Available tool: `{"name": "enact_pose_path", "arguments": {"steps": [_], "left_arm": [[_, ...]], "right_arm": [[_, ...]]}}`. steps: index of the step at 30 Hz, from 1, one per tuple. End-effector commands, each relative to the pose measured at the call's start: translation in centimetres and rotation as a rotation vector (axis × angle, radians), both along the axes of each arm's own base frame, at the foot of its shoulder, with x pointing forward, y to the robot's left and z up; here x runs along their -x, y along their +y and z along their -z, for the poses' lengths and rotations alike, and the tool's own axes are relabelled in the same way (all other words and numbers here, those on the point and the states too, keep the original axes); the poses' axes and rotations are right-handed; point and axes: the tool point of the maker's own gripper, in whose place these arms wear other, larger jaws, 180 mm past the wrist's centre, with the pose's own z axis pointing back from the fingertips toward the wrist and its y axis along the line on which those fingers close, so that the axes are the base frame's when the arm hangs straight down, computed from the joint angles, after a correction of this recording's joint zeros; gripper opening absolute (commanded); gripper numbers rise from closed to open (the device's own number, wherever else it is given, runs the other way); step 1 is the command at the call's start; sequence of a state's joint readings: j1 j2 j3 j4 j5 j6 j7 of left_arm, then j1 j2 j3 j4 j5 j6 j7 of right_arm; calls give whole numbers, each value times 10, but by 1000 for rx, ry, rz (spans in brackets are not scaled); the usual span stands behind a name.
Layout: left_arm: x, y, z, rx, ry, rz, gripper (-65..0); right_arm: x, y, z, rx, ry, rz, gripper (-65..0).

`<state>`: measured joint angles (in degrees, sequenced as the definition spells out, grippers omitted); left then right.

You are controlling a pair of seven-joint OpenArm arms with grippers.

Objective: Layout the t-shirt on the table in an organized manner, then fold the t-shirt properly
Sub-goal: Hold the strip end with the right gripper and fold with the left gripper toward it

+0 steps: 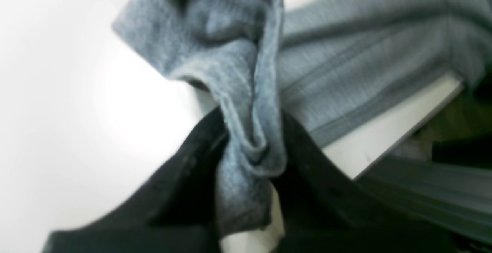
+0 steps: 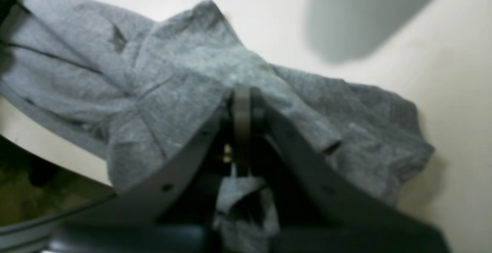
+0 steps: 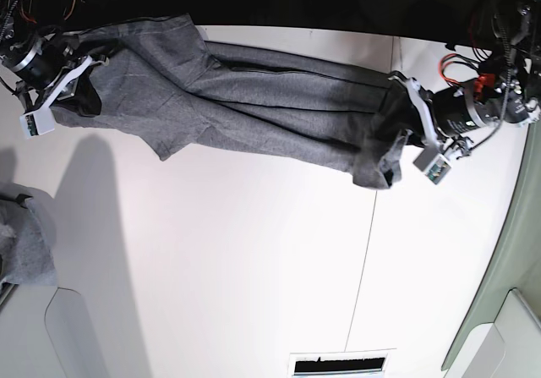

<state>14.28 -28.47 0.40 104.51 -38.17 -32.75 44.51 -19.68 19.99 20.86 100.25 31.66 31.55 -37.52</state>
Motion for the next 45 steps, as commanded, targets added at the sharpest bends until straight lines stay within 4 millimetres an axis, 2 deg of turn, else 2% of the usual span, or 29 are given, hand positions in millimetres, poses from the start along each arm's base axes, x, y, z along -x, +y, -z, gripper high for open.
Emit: {"name": "enact_pose_path", "arguments": {"steps": [1, 6, 10, 11, 13, 14, 15, 16, 17, 19, 22, 25, 27, 31, 37, 40, 43, 45], "left_arm": [[-11, -15, -14, 44, -57, 16, -650], [-2, -70, -2, 129, -35, 50, -650], [4, -97, 18, 142, -18, 65, -650], [5, -102, 24, 139, -6, 68, -634], [9, -112, 33, 153, 27, 81, -489], [12, -117, 37, 160, 40, 92, -399], [16, -124, 38, 171, 48, 115, -321], [20, -131, 37, 188, 55, 134, -271], [24, -138, 36, 202, 60, 148, -257], [28, -150, 34, 224, 68, 164, -257], [30, -165, 29, 281, 89, 162, -257], [33, -176, 20, 351, 105, 173, -258], [35, -179, 16, 371, 102, 187, -258], [29, -177, 12, 379, 88, 188, -258], [10, -147, 11, 370, 65, 94, -258], [2, -132, 4, 407, 52, 51, -258], [-4, -120, -2, 435, 34, 25, -259], [-7, -112, -1, 425, 32, 6, -259]], "right_arm": [[-8, -2, -11, -1, -44, -3, -650], [-6, -3, -10, 1, -40, -2, -650], [-8, -10, -10, 7, -35, 38, -650], [-9, -11, -11, 8, -39, 41, -650], [-13, -16, -14, 12, -43, 61, -650], [-16, -21, -15, 16, -41, 83, -607], [-18, -27, -17, 19, -41, 108, -527], [-19, -34, -18, 26, -41, 136, -452], [-20, -43, -21, 36, -49, 166, -396], [-21, -64, -28, 54, -67, 230, -336], [-15, -94, -35, 96, -68, 309, -331], [-7, -112, -33, 145, -47, 335, -331], [-2, -115, -22, 126, -15, 335, -331], [8, -99, 4, -54, 34, 293, -315], [32, -77, 53, -142, 186, 293, -307], [32, -60, 60, -159, 195, 255, -307], [23, -49, 61, -167, 181, 225, -321], [16, -48, 58, -161, 168, 219, -402]]}}
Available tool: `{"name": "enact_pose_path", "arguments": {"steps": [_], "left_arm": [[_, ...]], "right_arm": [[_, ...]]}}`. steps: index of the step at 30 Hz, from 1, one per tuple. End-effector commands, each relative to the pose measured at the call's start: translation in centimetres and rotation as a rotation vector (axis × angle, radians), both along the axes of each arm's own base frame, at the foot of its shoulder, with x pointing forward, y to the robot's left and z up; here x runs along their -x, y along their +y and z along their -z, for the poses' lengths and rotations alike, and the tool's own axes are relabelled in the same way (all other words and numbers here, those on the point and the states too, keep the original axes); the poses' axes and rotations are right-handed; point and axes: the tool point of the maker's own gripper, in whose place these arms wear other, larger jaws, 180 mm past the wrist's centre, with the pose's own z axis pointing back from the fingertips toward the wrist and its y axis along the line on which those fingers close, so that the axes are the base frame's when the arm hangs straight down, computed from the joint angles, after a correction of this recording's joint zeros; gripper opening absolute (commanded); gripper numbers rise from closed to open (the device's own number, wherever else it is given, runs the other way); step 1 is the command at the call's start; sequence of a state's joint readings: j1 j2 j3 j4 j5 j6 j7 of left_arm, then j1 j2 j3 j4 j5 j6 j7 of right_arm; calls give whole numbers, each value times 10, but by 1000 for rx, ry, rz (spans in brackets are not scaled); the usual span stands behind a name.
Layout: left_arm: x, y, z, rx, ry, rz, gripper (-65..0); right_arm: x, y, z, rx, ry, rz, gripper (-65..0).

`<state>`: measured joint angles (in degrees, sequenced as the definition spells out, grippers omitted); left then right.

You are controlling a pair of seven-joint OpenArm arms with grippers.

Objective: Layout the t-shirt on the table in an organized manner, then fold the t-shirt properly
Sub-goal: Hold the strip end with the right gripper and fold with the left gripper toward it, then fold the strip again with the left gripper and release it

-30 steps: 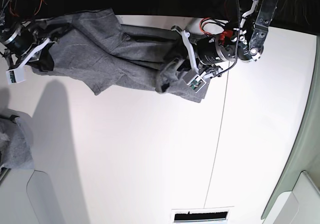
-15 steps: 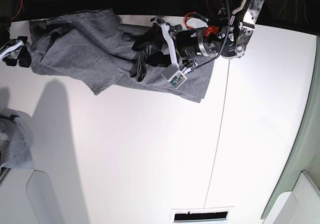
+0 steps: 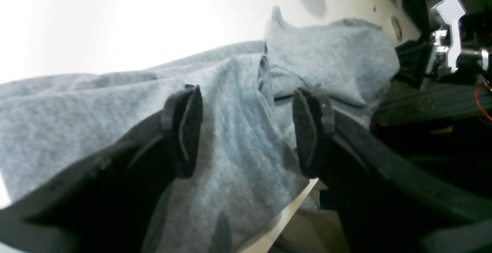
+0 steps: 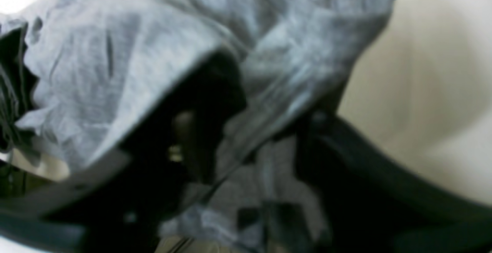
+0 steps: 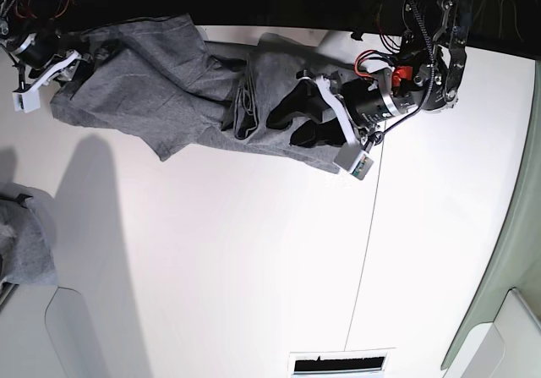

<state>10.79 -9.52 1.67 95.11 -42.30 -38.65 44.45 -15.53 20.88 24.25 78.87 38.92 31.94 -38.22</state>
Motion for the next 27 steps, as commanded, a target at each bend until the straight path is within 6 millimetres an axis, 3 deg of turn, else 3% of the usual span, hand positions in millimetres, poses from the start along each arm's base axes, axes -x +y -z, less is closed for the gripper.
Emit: {"name": "enact_pose_path", "arguments": {"steps": [1, 3, 4, 7, 11, 13, 16, 21, 27], "left_arm": [[-6, 3, -11, 21, -40, -4, -259], [-9, 14, -11, 2, -43, -22, -259], [-11, 20, -10, -9, -45, -30, -259], [-17, 50, -10, -62, -55, -68, -259], [-19, 94, -7, -136, -54, -132, -259], [-9, 105, 3, -161, -22, -130, -259], [9, 103, 28, -151, 55, -128, -259], [30, 74, 58, -142, 139, -68, -259], [52, 45, 81, -179, 172, 38, -259]], "right_arm": [[-12, -5, -11, 4, -44, -1, -464], [-19, -5, -15, 5, -63, -1, -616], [-23, -6, -17, 7, -72, 0, -650], [-35, -15, -28, 19, -112, 23, -650], [-46, -43, -56, 62, -178, 81, -650], [-50, -49, -77, 54, -214, 93, -650], [-61, -44, -109, 45, -302, 78, -650], [-72, -5, -133, -2, -387, -5, -650], [-73, 88, -132, -139, -415, -149, -650]]}}
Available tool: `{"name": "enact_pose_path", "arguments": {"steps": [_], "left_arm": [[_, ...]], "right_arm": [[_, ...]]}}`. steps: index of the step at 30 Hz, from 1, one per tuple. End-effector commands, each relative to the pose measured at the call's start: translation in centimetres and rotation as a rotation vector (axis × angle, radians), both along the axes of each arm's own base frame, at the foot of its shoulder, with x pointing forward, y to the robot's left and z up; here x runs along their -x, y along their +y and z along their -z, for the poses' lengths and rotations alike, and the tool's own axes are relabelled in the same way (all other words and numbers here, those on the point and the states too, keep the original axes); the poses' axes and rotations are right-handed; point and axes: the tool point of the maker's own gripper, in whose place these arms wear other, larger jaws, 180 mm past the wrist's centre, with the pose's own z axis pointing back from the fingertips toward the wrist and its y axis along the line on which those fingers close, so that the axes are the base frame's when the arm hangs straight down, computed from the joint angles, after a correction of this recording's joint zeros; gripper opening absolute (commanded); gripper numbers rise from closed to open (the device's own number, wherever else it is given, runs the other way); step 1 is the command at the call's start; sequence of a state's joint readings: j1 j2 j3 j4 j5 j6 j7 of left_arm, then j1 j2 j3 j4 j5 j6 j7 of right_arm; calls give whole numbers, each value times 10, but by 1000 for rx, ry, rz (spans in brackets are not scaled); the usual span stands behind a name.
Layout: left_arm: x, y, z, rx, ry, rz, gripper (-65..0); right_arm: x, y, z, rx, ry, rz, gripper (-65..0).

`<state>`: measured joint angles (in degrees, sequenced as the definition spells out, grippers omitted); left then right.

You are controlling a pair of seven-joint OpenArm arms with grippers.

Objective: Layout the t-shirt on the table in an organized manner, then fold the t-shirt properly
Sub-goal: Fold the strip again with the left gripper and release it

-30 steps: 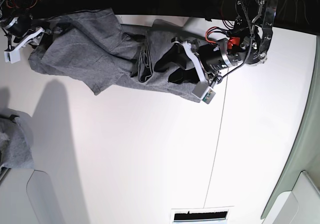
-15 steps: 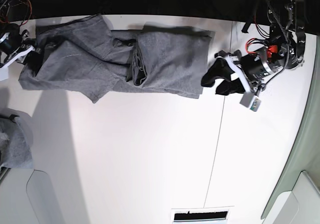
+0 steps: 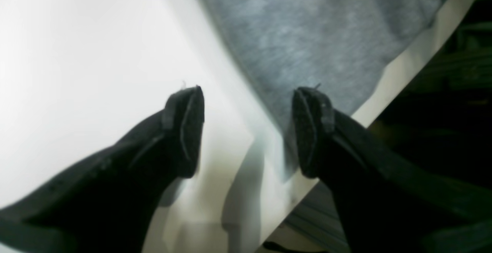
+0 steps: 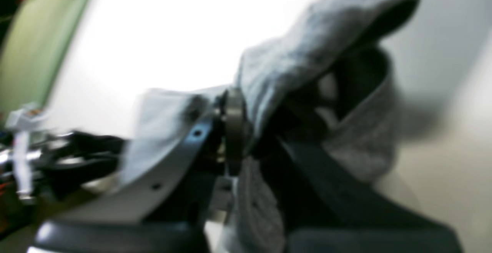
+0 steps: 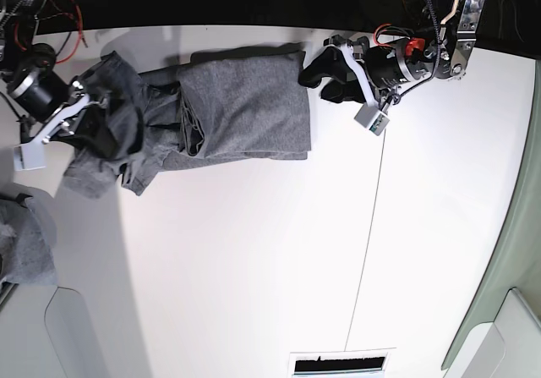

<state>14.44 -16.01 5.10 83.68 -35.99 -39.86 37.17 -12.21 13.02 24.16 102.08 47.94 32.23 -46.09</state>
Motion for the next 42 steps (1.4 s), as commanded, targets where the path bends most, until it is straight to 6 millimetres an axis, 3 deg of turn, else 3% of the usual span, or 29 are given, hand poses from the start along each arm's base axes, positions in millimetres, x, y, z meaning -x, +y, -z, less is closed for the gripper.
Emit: {"name": "enact_pose_path", "arguments": {"steps": [1, 5, 11, 12, 14, 16, 22, 26, 29, 31, 33, 34, 35, 38, 42], "left_arm": [[1, 2, 3, -28, 5, 13, -259], [0, -5, 2, -11, 3, 8, -259], [0, -5, 2, -14, 3, 9, -259], [0, -4, 2, -14, 3, 9, -258], [0, -4, 2, -14, 3, 9, -259], [0, -4, 2, -15, 4, 9, -259], [-7, 9, -6, 13, 10, -37, -259], [-26, 39, -26, 6, -42, -110, -259], [-40, 60, -50, 9, -97, -139, -300], [-46, 68, -67, 8, -135, -129, -388], [-50, 69, -83, 22, -171, -110, -475], [-52, 68, -92, 42, -184, -103, -514], [-51, 63, -99, 66, -189, -92, -552], [-45, 38, -113, 130, -196, -28, -629], [-22, -16, -108, 208, -150, 87, -633]], "right_arm": [[-6, 14, -15, -27, -67, -27, -650], [-5, 72, -8, -77, -59, -121, -650], [16, 149, 6, -71, -37, -308, -650], [18, 159, 6, -66, -49, -333, -605], [25, 177, 7, -45, -63, -387, -405], [33, 192, 11, -18, -61, -441, -275], [35, 213, 2, -39, -87, -470, -258], [12, 207, -11, -22, -140, -438, -258], [-19, 183, -21, 32, -183, -356, -271], [-43, 158, -24, 108, -205, -278, -368], [-67, 126, -26, 196, -213, -185, -538], [-77, 111, -26, 234, -213, -147, -629], [-86, 97, -26, 264, -210, -113, -650], [-109, 70, -21, 289, -195, -68, -650], [-139, 53, 6, 265, -137, -41, -650]]}}
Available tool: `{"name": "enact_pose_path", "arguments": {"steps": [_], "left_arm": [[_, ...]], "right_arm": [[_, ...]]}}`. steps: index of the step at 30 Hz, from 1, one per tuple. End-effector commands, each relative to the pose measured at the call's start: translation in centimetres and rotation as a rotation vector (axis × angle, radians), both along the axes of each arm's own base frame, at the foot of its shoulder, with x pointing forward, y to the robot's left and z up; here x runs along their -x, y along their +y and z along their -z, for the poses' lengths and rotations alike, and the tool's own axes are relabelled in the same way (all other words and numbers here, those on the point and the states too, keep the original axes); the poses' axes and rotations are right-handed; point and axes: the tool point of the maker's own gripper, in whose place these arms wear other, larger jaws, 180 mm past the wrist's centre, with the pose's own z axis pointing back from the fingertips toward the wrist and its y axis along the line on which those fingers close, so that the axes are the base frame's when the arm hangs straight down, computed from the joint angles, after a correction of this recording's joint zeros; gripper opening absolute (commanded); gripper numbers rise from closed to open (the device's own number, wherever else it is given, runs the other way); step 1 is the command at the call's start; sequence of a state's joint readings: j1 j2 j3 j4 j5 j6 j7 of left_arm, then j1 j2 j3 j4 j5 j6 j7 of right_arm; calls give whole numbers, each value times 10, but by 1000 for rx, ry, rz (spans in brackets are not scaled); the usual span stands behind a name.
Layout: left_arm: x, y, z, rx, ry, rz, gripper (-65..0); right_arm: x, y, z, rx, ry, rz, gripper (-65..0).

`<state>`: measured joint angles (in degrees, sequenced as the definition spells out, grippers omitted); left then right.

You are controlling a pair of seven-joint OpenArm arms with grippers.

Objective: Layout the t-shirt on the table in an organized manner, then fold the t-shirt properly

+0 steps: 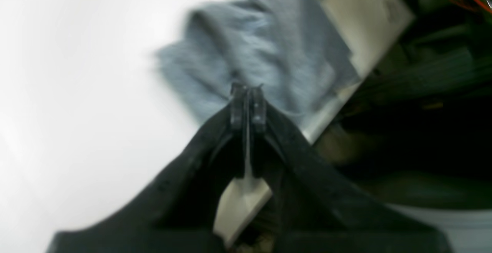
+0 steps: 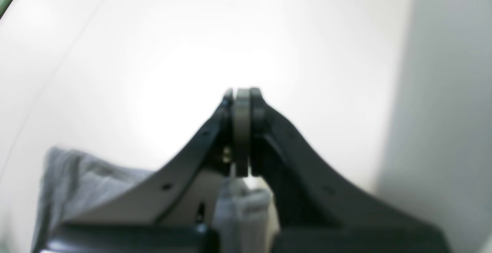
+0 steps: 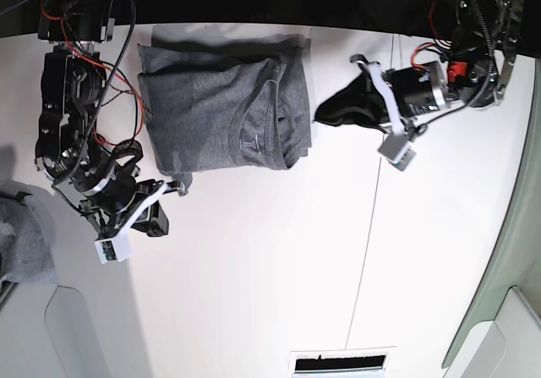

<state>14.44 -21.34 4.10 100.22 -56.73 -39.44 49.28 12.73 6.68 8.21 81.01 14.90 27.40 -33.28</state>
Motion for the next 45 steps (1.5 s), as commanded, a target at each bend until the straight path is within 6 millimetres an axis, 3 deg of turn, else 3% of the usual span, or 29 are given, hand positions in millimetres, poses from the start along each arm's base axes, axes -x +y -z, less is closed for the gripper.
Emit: {"name": "enact_pose_path", "arguments": {"steps": [1, 5, 9, 14, 18, 24, 27, 30, 34, 37, 41, 45], "left_arm": [[1, -16, -9, 46, -25, 25, -633], [24, -64, 9, 57, 20, 106, -633], [34, -82, 37, 76, 113, 83, -633], [20, -71, 78, -27, 151, 54, -633], [-17, -49, 94, -121, 138, 36, -635], [-101, -10, 82, -170, 89, -60, -635], [-137, -5, 70, -173, 68, -80, -635], [-160, -2, 58, -175, 48, -91, -635], [-162, 5, 57, -207, 64, -75, -635], [-160, 16, 51, -175, 90, -87, -635], [-166, 40, 24, -118, 71, -108, -635], [-158, 61, 7, -138, 34, -90, -635]], "right_arm": [[-16, -3, -10, -19, -38, 7, -650], [-22, 12, 24, -84, 72, -49, -650], [-11, 29, 49, -99, 156, -96, -650], [1, 32, 60, -62, 186, -137, -650], [11, 19, 67, -61, 219, -125, -650], [41, 17, 72, -120, 278, -129, -650], [57, 27, 67, -186, 278, -136, -650], [72, 42, 63, -233, 269, -149, -650], [87, 60, 64, -244, 271, -169, -650], [84, 58, 62, -226, 260, -161, -650], [67, 36, 39, -219, 188, -106, -650], [55, 9, 4, -238, 121, -50, -650]]}}
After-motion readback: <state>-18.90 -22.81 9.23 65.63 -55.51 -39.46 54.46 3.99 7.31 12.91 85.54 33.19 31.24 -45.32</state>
